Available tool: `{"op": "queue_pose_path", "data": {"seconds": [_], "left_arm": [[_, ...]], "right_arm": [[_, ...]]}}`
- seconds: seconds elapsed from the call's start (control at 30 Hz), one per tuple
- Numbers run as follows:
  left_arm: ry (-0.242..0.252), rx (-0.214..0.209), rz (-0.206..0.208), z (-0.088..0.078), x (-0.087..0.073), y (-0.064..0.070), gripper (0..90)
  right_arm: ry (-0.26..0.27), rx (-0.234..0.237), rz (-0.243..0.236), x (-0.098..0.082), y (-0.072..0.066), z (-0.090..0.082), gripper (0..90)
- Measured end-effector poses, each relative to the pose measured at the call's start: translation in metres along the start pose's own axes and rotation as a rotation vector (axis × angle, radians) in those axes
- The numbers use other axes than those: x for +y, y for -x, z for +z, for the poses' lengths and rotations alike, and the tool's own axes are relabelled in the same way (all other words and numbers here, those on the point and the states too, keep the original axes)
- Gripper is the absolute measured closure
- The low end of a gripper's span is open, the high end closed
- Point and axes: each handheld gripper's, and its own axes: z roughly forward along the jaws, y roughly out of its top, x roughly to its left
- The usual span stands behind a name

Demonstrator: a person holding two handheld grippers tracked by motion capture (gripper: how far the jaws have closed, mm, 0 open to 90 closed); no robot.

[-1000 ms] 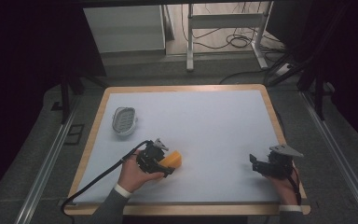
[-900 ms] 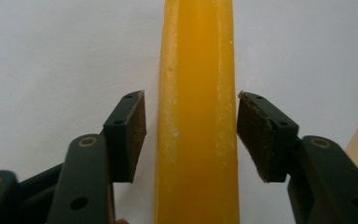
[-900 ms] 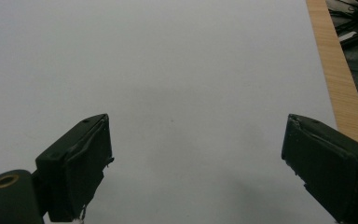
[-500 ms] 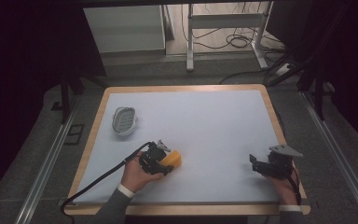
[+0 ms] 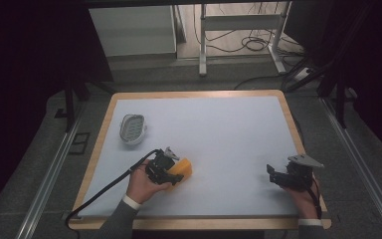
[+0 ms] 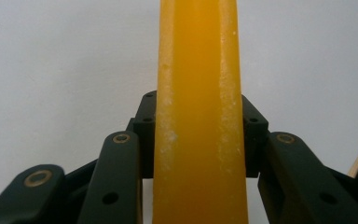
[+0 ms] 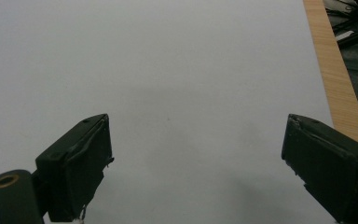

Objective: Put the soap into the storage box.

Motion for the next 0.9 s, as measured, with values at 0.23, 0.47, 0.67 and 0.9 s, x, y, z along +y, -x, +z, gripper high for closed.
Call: {"op": "queue_pose_path", "data": {"seconds": [0.23,0.47,0.67,0.9], "left_arm": [[0.02,-0.011,-0.027,-0.008,-0.003,-0.01,60.9],[0.051,-0.011,-0.06,-0.016,-0.005,-0.021,60.9],[0.061,0.0,-0.078,-0.021,-0.005,-0.03,61.0],[0.078,0.01,-0.095,-0.028,-0.004,-0.038,61.0]], "right_arm": [[-0.002,-0.003,-0.005,0.0,0.0,0.0,8.1],[0.001,-0.005,-0.001,0.0,0.0,0.0,8.1],[-0.001,-0.007,-0.001,0.0,0.0,0.0,8.1],[0.003,-0.009,0.0,0.0,0.001,-0.001,8.2]]}}
